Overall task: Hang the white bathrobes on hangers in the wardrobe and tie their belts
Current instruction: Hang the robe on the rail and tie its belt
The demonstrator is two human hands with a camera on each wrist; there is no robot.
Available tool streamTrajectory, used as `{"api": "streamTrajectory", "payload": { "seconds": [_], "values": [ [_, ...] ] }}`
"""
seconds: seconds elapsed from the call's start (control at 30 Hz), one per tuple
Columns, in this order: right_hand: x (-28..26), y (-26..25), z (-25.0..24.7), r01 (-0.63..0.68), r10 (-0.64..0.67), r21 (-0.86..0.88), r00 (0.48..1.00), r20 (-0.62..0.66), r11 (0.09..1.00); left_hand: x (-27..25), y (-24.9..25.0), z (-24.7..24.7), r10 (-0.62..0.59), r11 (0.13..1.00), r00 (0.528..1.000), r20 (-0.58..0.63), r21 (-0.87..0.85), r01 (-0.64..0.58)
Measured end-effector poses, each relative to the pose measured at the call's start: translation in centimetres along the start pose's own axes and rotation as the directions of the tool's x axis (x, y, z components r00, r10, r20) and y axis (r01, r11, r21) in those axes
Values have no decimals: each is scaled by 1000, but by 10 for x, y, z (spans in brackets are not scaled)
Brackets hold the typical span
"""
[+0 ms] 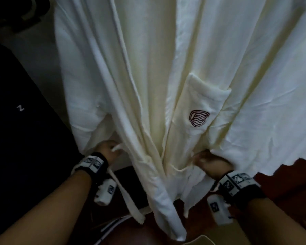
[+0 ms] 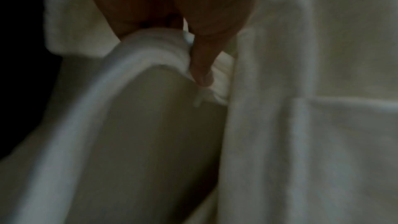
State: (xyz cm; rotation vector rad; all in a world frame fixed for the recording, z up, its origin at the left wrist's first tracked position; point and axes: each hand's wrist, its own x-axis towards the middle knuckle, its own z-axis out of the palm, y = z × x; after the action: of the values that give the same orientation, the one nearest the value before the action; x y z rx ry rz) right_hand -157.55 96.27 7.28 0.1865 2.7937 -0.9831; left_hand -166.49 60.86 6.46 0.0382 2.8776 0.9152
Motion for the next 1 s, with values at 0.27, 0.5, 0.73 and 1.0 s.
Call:
{"api": "streamTrajectory", "payload": {
  "seconds": [0.27, 0.5, 0.73, 1.0],
  "values": [
    [15, 9, -57, -148, 117, -205, 981, -155, 968, 9, -19, -73, -156, 977, 937, -311, 90, 192],
    [-8, -9, -8, 20, -26, -184, 999, -30, 983, -11, -30, -90, -457, 889, 834, -308, -140, 436],
    [-47, -35, 18, 214, -194, 468, 977, -91, 857, -66, -10, -81, -412, 911, 838, -358, -193, 366],
    [-106, -23, 11, 303, -355, 348, 930, 93, 887, -135, 27, -36, -338, 938, 893, -299, -30, 345]
  ]
}}
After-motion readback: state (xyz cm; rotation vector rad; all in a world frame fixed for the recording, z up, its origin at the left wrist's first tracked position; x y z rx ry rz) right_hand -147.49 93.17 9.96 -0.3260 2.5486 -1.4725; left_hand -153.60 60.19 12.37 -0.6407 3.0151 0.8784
